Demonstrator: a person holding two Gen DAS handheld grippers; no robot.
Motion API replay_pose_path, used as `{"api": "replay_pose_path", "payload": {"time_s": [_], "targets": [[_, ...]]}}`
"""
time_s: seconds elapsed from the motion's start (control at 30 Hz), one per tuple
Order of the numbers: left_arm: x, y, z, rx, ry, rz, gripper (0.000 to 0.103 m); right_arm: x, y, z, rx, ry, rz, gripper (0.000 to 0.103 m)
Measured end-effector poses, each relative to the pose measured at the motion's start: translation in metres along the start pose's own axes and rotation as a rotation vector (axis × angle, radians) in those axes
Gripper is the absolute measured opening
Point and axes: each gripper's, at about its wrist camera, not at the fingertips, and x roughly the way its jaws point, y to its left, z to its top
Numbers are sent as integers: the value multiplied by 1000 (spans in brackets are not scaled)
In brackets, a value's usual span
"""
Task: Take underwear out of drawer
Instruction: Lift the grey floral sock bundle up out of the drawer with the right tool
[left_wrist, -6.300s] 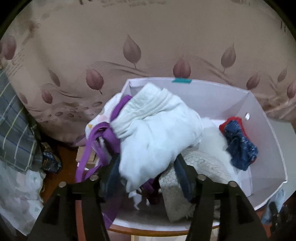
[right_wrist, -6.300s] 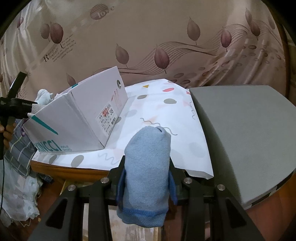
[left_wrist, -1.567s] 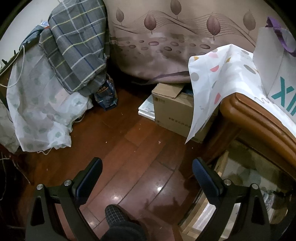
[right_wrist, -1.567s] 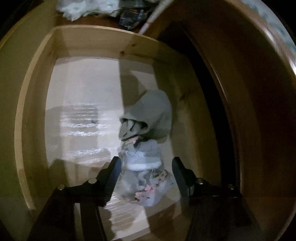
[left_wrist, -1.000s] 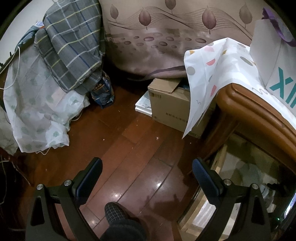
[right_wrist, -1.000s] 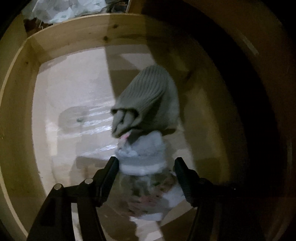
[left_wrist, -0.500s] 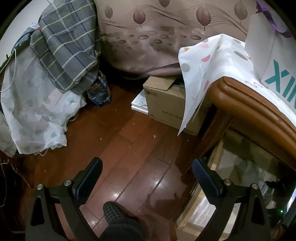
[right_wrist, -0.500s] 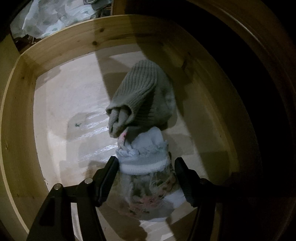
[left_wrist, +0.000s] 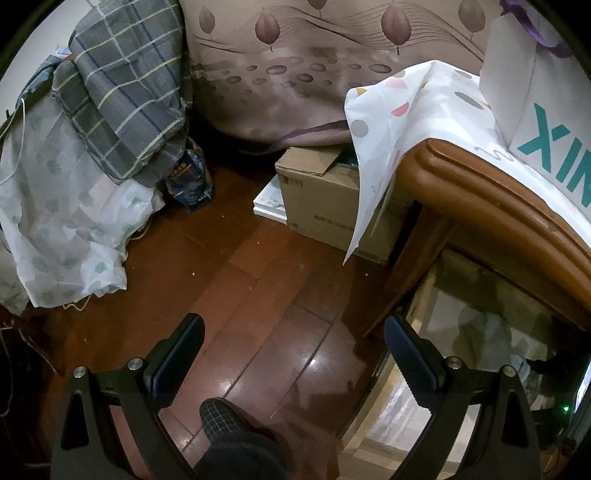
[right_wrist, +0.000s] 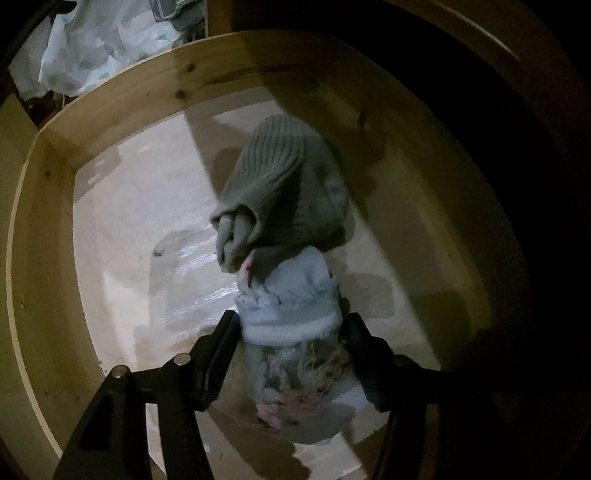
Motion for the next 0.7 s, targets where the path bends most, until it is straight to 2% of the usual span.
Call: {"api": "replay_pose_path", "payload": {"time_s": [0.3, 0.43, 0.7], "targets": [[3, -7, -4, 9, 13, -8, 97, 3, -8, -2, 26, 0, 0, 58], [3, -8, -3, 7, 16, -8, 97, 2, 0, 0, 10, 16, 33, 30], [5, -7, -4, 4, 30, -19, 97, -2, 13, 2, -61, 75, -7, 23]]}}
